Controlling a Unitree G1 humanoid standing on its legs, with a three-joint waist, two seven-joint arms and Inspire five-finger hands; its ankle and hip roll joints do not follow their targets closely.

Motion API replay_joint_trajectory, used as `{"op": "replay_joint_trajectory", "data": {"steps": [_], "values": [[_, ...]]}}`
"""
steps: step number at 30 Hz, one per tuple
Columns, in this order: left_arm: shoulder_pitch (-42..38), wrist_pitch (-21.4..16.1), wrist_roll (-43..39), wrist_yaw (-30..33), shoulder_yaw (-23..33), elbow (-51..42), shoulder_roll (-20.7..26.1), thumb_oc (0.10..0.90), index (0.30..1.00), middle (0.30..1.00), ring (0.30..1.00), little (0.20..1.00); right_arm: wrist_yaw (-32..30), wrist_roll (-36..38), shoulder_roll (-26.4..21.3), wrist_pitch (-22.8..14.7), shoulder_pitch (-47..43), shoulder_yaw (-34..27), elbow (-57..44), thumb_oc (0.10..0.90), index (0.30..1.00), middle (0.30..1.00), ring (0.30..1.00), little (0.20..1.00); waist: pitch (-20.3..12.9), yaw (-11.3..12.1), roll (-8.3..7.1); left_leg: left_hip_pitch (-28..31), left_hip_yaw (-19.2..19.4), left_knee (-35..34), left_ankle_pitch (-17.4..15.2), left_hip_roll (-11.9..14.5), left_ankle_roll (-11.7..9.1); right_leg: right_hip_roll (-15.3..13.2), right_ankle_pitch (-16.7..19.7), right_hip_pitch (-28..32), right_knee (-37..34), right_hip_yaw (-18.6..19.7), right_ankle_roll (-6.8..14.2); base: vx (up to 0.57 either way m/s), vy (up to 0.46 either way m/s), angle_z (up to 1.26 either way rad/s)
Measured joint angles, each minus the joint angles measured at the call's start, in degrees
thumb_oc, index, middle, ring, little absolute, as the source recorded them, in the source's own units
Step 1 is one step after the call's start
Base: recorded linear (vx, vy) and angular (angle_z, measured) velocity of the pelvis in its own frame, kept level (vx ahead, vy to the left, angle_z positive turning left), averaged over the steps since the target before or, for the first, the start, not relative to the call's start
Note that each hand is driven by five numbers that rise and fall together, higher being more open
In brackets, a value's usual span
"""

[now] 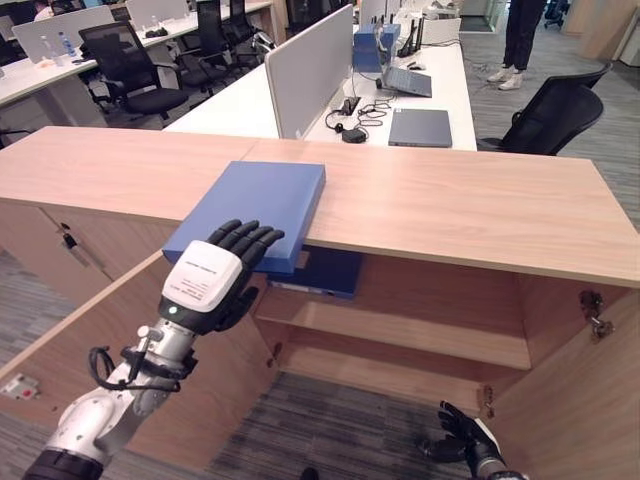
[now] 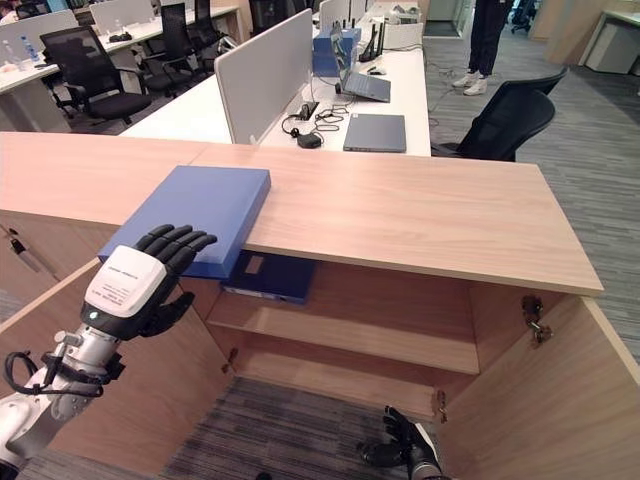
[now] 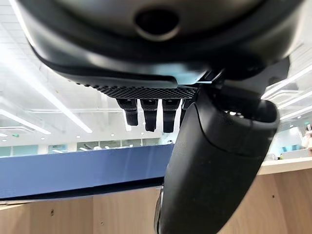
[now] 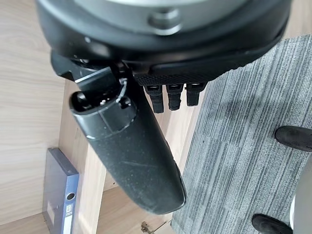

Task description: Put the empty folder in the office cabinet

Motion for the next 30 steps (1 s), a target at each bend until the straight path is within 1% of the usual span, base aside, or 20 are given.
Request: {"op": "replay_joint_trajectory", "data": {"steps": [1,3,6,12,14,16,21,24,26,27,30], "values": [[-0.8,0.4,0.0,-0.1,-0.7,1.2,0.0,0.800,0.900,0.900,0.900,0.900,0.0,0.0,0.0,0.0,0.1,0.0,0.0,0.800,0.900,0.900,0.900,0.900,0.0,-0.1,-0.05,0.0,0.1,0.0,-0.1,0.0,0.3,0.1,-0.1,0.0,0.0,0.1,0.2,-0.01,0.013,-0.04],[-2.1,1.0,0.0,-0.1,-1.9,2.4,0.0,0.800,0.900,0.900,0.900,0.900,0.0,0.0,-0.1,0.0,0.1,0.0,0.0,0.800,0.900,0.900,0.900,0.900,-0.1,-0.2,-0.18,0.0,0.2,0.0,-0.4,0.1,0.1,0.1,-0.1,-0.1,0.0,0.2,0.4,0.03,0.006,-0.04],[-2.6,1.1,0.0,-0.1,-2.9,3.8,0.0,0.800,0.900,0.900,0.900,0.900,0.0,0.0,0.0,0.0,0.1,0.0,0.0,0.800,0.900,0.900,0.900,0.900,-0.3,-0.3,-0.51,0.0,0.6,0.0,-0.5,0.3,-0.1,0.2,0.0,-0.3,0.0,0.6,0.3,-0.01,0.018,-0.06],[-4.0,1.6,0.0,-0.1,-4.4,5.7,0.0,0.800,0.900,0.900,0.900,0.900,0.0,0.0,-0.2,0.0,0.1,0.0,0.0,0.800,0.900,0.900,0.900,0.900,-0.4,-0.3,-0.67,0.0,0.8,0.0,-0.4,0.5,-0.1,0.4,0.2,-0.6,0.0,0.9,0.1,0.00,0.009,-0.02],[-5.7,2.2,1.2,0.0,-5.5,6.6,0.2,0.800,0.900,0.900,0.900,0.900,0.0,0.0,-0.3,0.0,0.2,0.0,0.0,0.800,0.900,0.900,0.900,0.900,-0.4,-0.2,-0.70,0.0,0.8,0.0,-0.1,0.5,0.2,0.4,0.3,-0.6,0.0,0.9,0.1,-0.02,0.006,0.00],[-7.3,2.7,2.2,0.1,-6.4,7.4,0.6,0.800,0.900,0.900,0.900,0.900,0.1,0.0,-0.3,0.0,-0.1,0.0,0.0,0.800,0.900,0.900,0.900,0.900,-0.4,-0.3,-0.71,0.0,0.9,0.0,-0.3,0.5,0.0,0.4,0.3,-0.6,0.0,1.0,0.1,0.02,0.005,-0.01],[-8.1,2.8,3.4,0.1,-6.5,7.5,0.8,0.800,0.900,0.900,0.900,0.900,0.2,0.0,-0.3,0.0,0.0,0.0,0.0,0.800,0.900,0.900,0.900,0.900,-0.4,-0.4,-0.74,-0.1,1.4,0.0,-0.4,0.6,-0.2,0.4,0.4,-0.9,0.0,1.4,0.1,0.00,0.010,-0.05],[-8.5,3.1,4.3,0.1,-6.8,7.7,1.4,0.800,0.900,0.900,0.900,0.900,0.2,0.0,-0.4,0.0,0.1,0.1,0.0,0.800,0.900,0.900,0.900,0.900,-0.4,-0.5,-0.74,0.0,1.6,0.0,-0.2,0.6,0.2,0.4,0.6,-1.0,0.0,1.6,-0.1,0.00,0.009,-0.03],[-9.1,3.3,4.5,0.1,-7.3,7.9,2.0,0.800,0.900,0.900,0.900,0.900,0.2,0.0,-0.4,0.0,0.1,0.2,0.0,0.800,0.900,0.900,0.900,0.900,-0.4,-0.5,-0.75,0.0,1.7,0.0,-0.5,0.6,-0.2,0.4,0.5,-1.0,0.0,1.6,0.1,0.00,0.000,0.00],[-9.4,3.3,4.6,0.1,-7.3,7.9,2.3,0.800,0.900,0.900,0.900,0.900,0.2,0.0,-0.4,0.0,0.0,0.2,0.0,0.800,0.900,0.900,0.900,0.900,-0.4,-0.5,-0.75,0.0,1.7,0.0,-0.3,0.6,-0.1,0.4,0.7,-1.0,0.0,1.6,-0.2,0.03,0.002,0.00],[-10.8,3.7,5.6,0.1,-8.2,8.4,2.5,0.800,0.900,0.900,0.900,0.900,0.2,0.0,-0.4,0.0,-0.1,0.3,0.1,0.800,0.900,0.900,0.900,0.900,-0.4,-0.5,-0.79,0.0,1.7,0.0,-0.4,0.6,-0.2,0.4,0.5,-1.0,-0.1,1.7,0.1,0.01,0.002,0.00]]}}
